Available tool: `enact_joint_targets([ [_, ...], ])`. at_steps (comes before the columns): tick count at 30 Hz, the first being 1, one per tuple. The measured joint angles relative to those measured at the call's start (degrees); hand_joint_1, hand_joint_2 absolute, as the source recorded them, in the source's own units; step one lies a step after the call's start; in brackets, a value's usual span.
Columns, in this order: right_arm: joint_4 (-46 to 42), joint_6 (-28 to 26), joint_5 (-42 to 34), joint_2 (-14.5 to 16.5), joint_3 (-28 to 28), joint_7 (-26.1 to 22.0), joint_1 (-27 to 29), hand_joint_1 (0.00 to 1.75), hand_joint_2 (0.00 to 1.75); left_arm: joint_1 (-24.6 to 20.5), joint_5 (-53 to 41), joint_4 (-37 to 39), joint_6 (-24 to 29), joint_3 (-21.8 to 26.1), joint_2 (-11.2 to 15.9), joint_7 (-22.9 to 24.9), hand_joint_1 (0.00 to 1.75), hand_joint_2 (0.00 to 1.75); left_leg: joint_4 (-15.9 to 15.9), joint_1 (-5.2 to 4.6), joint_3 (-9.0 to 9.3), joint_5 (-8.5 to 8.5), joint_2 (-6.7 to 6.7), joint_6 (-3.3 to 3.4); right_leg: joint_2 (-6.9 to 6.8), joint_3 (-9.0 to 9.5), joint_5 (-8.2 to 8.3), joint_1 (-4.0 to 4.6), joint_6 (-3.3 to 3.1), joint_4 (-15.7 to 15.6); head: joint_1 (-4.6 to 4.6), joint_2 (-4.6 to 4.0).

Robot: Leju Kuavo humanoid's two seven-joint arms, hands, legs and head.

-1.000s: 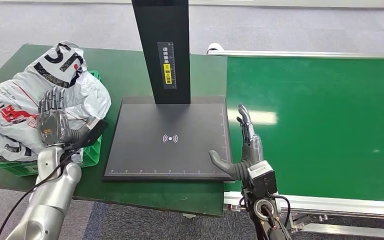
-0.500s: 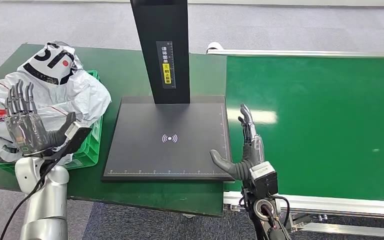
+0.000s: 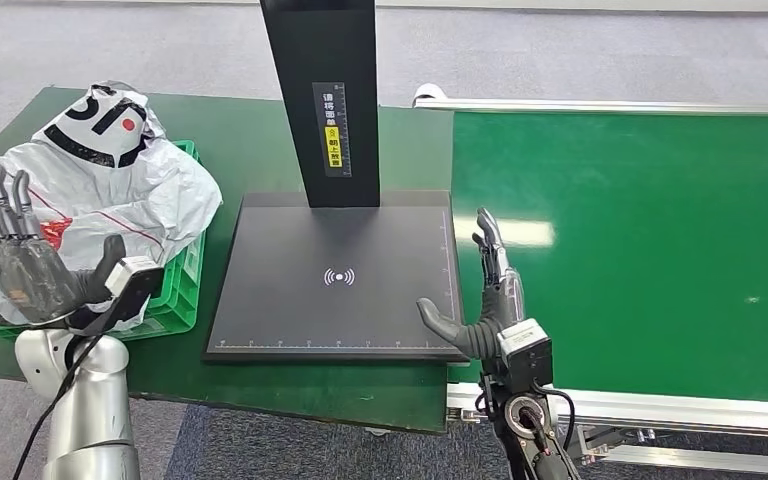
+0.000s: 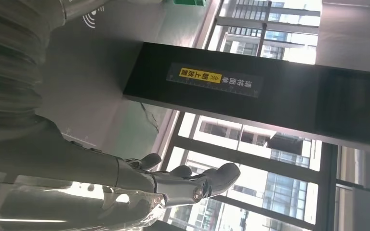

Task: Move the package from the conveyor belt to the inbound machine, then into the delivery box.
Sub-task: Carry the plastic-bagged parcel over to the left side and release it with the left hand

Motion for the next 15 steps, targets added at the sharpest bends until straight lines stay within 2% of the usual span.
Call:
enact_joint_targets([
  [3, 1.0, -0.05, -0.62, -0.03, 0.58, 0.47, -0.65, 0.0, 1.75, 0.68, 4.15, -0.43, -0.02, -1.64, -0.28, -0.02, 0.0, 0.0, 0.0, 0.0, -0.01, 0.0, -0.03, 0.0, -0.01, -0.01, 0.0, 0.0, 0.0, 0.0, 0.02, 0.0],
  [5, 1.67, 0.01, -0.83, -0.09, 0.95, 0.75, -1.14, 0.0, 1.75, 1.02, 11.31, 0.71, -0.77, -4.57, -0.08, -0.05, 0.0, 0.87, 0.01, 0.0, -0.01, 0.0, -0.04, 0.0, -0.01, -0.02, 0.0, 0.0, 0.0, -0.01, 0.02, 0.0],
  [7, 2.66, 0.6, -0.97, -0.19, 1.25, 1.48, -1.86, 0.0, 1.75, 1.95, 25.16, 2.08, -5.15, -10.59, 0.6, 0.04, 0.0, 1.75, 0.01, -0.01, -0.01, 0.0, -0.03, 0.0, -0.01, -0.01, 0.01, -0.01, 0.0, -0.01, 0.01, -0.01],
  [8, 3.34, 1.18, -1.29, -0.22, 1.33, 2.25, -2.28, 0.0, 1.75, 2.76, 33.28, 2.31, -9.8, -14.23, 0.99, 0.31, 0.0, 1.75, 0.01, -0.01, -0.01, 0.0, -0.03, 0.0, -0.01, -0.01, 0.01, -0.02, 0.01, -0.01, 0.01, -0.01],
  [10, 5.08, 2.87, -2.83, -0.25, 1.36, 4.33, -3.0, 0.0, 1.75, 4.95, 47.65, 1.72, -23.05, -21.43, 1.49, 1.24, 0.0, 1.75, 0.02, -0.03, -0.04, 0.0, -0.05, 0.01, -0.02, -0.01, 0.01, -0.03, 0.01, -0.01, 0.02, -0.01],
  [12, 6.89, 5.06, -5.39, -0.24, 1.32, 6.34, -3.35, 0.0, 1.75, 7.16, 55.93, 0.75, -34.42, -27.64, 1.75, 2.51, 0.0, 1.75, 0.02, -0.03, -0.12, 0.0, -0.06, 0.01, -0.02, -0.05, 0.01, -0.03, 0.01, -0.01, 0.03, -0.01],
  [15, 9.09, 7.28, -8.14, -0.14, 1.19, 8.36, -3.48, 0.0, 1.75, 9.14, 60.86, -0.22, -40.62, -33.78, 2.03, 4.46, 0.0, 1.75, 0.03, -0.04, -0.18, -0.06, 0.0, 0.04, 0.0, -0.15, 0.01, -0.04, 0.02, -0.01, 0.02, 0.0],
])
